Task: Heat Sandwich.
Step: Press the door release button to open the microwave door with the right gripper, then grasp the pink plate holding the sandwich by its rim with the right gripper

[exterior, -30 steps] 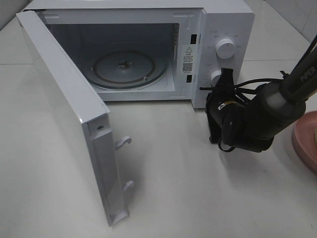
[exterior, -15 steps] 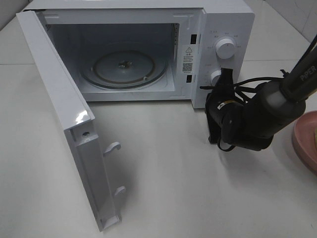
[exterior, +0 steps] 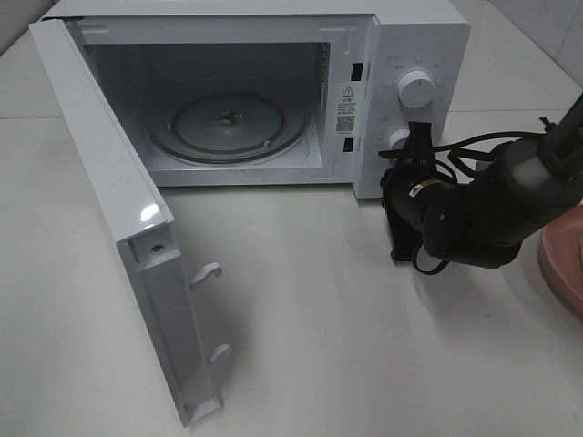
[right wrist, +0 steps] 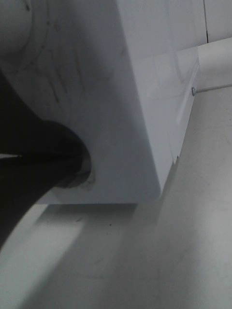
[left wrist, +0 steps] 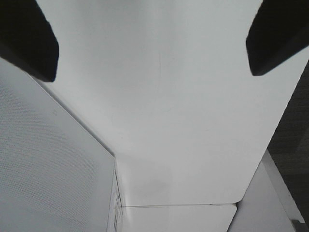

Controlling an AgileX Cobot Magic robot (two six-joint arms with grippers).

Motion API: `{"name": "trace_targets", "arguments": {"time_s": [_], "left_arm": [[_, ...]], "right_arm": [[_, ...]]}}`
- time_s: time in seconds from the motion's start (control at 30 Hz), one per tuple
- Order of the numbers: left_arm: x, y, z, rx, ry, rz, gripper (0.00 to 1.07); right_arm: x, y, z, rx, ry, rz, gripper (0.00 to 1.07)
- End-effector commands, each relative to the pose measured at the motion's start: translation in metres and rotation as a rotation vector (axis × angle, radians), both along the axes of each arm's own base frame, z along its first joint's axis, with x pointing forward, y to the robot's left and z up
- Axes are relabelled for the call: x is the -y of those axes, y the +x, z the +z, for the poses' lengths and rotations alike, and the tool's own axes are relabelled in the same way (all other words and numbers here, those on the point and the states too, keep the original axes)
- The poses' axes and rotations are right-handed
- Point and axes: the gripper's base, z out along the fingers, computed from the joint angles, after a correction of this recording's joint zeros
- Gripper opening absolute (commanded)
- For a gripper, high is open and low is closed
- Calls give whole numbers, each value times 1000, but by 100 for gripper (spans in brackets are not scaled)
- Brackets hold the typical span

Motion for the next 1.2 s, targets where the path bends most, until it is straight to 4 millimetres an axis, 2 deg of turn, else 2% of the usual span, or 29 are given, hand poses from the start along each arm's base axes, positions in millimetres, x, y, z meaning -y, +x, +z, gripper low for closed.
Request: {"name": "trace_targets", "arguments": {"time_s": [0.03,0.33,0.43,0.5,0.6,0.63,0.67,0.77,0.8,0.83,0.9,0.93,0.97,1.1,1.2], "left_arm": [[0,1,-1,0,-4,-4,106],[0,1,-1,0,-4,-4,106],[0,1,-1,0,-4,-4,106],[0,1,-1,0,-4,-4,106],[0,1,-1,0,-4,-4,106],[0,1,-1,0,-4,-4,106],[0,1,-1,0,-4,-4,106],[0,1,-1,0,-4,-4,106],[0,1,-1,0,-4,-4,106],[0,1,-1,0,-4,-4,106],[0,1,-1,0,-4,-4,106],[0,1,-1,0,-4,-4,106],[0,1,-1,0,-4,-4,106],[0,1,-1,0,-4,-4,106],[0,1,-1,0,-4,-4,106]], "right_arm": [[-1,-2,17,33,-36,70,1],[8,-32,20,-114,-159,183,2],[11,-44,33,-127,-248,271,3],[11,-48,35,-144,-275,304,3],[11,-63,47,-217,-393,476,5],[11,-63,47,-217,-393,476,5],[10,-70,53,-245,-475,597,5],[8,-81,63,-269,-597,790,6],[8,-81,63,-269,-597,790,6],[9,-87,68,-274,-664,900,7],[8,-94,72,-277,-717,1008,8],[8,-94,72,-277,-717,1008,8],[8,-100,78,-262,-774,1104,9],[9,-109,83,-259,-838,1238,10],[13,-121,89,-268,-932,1419,11]]}}
